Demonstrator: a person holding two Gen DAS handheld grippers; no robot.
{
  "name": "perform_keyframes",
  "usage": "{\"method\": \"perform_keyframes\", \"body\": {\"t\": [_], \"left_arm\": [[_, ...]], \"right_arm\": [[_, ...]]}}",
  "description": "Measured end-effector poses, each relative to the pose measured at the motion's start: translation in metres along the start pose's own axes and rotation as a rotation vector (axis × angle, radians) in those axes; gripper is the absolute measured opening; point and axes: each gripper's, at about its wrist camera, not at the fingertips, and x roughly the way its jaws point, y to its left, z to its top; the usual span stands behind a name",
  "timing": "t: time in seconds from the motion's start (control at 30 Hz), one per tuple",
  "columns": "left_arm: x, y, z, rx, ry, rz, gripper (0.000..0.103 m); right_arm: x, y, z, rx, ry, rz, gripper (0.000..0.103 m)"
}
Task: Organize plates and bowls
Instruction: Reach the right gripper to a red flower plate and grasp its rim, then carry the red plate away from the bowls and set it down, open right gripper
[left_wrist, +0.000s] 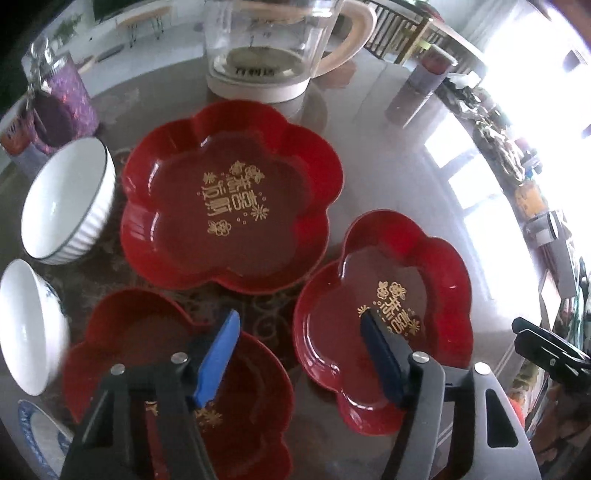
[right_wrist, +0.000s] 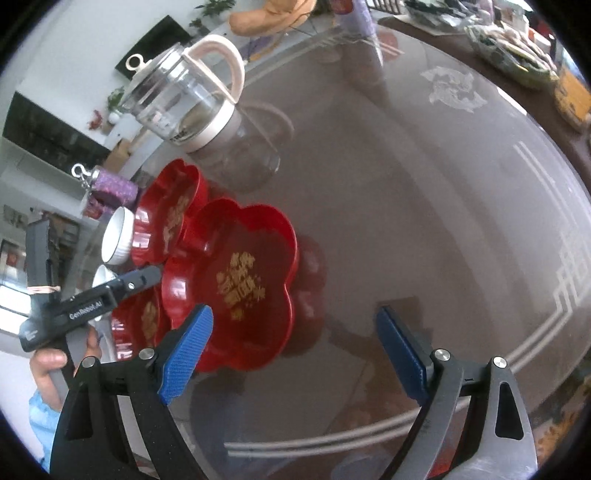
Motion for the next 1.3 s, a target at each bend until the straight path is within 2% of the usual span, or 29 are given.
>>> {"method": "perform_keyframes", "body": {"t": [0.1,0.13,0.17,0.23,0.37,0.5,0.53,0.57,0.6,0.73,0.9,1.07,1.13,1.3], "left_arm": [[0.005,-0.002,0.002,0.0,-0.004,0.005,0.054],[0.008,-0.002,0.002,-0.012,0.011,-0.02,0.05],[0.009,-0.003,0.001,-0.018,0.018,-0.029,0.05],[0.011,-0.006,0.0,-0.015,0.017,-0.02,0.05],[0.018,-0.006,-0.003,-0.023,0.025,-0.024,0.043],[0.025,-0.008,-0.002,-0.035,0.039,-0.024,0.028],[0.026,-0.009,-0.003,-0.037,0.039,-0.012,0.023],[0.027,-0.01,-0.005,-0.036,0.032,0.009,0.021],[0.026,-0.01,-0.006,-0.037,0.029,0.017,0.018],[0.01,-0.017,-0.021,-0.04,0.005,-0.004,0.017],[-0.021,-0.053,-0.062,-0.002,-0.068,-0.048,0.017],[-0.002,-0.091,-0.105,0.011,-0.076,-0.056,0.017],[0.008,-0.101,-0.115,0.012,-0.08,-0.057,0.017],[0.013,-0.119,-0.122,0.048,-0.131,-0.021,0.018]], "right_arm": [[0.013,0.005,0.004,-0.022,0.017,-0.01,0.084],[0.019,0.007,0.006,-0.03,0.028,-0.018,0.07],[0.023,0.007,0.008,-0.029,0.034,-0.022,0.045],[0.03,0.007,0.01,-0.035,0.048,-0.042,0.028],[0.042,0.005,0.009,-0.05,0.07,-0.055,0.038],[0.06,0.007,0.006,-0.071,0.118,-0.054,0.038],[0.063,0.008,0.005,-0.079,0.122,-0.056,0.029],[0.065,0.009,0.003,-0.087,0.122,-0.053,0.014],[0.066,0.01,0.002,-0.093,0.12,-0.071,0.011],[0.054,0.01,-0.003,-0.143,0.106,-0.093,0.01],[0.02,0.003,-0.009,-0.249,0.088,-0.17,0.011],[0.005,-0.024,-0.013,-0.286,0.073,-0.25,0.013],[0.0,-0.035,-0.013,-0.292,0.057,-0.275,0.013],[-0.004,-0.052,-0.014,-0.29,0.003,-0.274,0.016]]}}
